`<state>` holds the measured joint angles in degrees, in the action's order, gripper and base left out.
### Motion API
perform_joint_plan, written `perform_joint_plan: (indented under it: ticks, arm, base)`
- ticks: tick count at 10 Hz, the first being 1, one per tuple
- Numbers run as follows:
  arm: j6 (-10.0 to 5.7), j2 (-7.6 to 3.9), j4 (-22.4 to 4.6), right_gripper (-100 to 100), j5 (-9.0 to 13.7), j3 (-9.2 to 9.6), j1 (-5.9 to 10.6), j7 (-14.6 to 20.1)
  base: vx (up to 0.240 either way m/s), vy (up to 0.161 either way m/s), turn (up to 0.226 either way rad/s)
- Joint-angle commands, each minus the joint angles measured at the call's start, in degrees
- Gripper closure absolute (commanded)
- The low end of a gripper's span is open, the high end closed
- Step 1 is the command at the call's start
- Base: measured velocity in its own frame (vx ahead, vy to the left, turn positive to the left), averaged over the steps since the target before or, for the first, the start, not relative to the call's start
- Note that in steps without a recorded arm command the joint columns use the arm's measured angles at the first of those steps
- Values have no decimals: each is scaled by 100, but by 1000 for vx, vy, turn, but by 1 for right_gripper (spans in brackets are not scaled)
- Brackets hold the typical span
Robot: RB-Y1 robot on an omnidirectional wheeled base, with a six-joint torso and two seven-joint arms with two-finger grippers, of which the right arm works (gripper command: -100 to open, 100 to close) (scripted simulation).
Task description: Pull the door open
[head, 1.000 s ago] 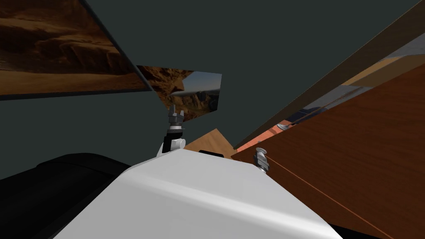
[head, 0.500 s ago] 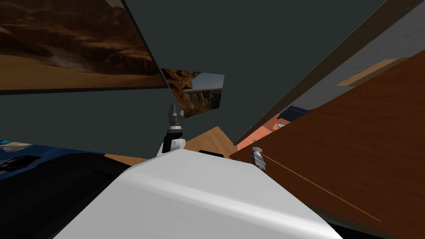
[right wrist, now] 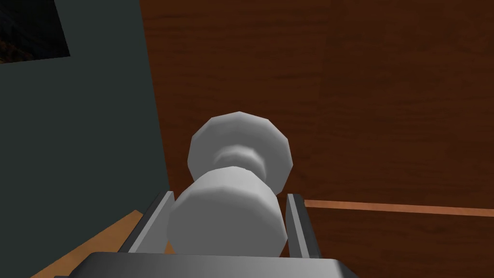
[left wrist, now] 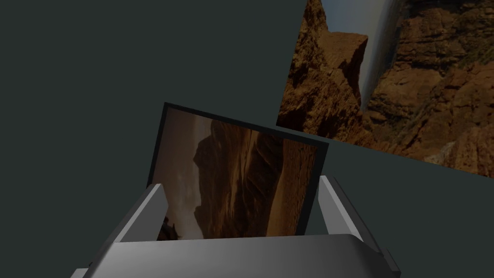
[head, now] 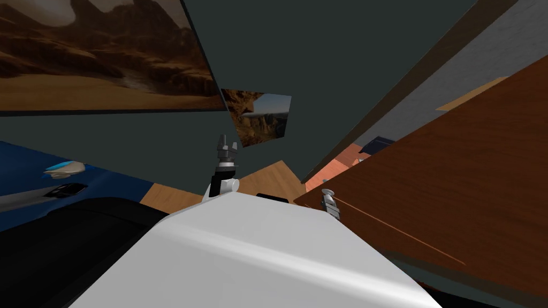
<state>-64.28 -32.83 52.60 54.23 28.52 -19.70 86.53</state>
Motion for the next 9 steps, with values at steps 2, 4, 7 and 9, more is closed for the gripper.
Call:
perform_joint_plan:
  ticks: [2,4,7,9]
  arm:
    - [-152,-121,92,100,-158,236,-96,89]
    - [-133,-122,128,100,-178,269,-103,71]
    - [-312,-207,103,100,-334,506,-141,182]
    - [-419,-264,93,100,-420,631,-157,243]
  base:
    - [-254,-34,59]
    - [-167,3,28]
    - [-200,-44,87]
    - [-214,-31,81]
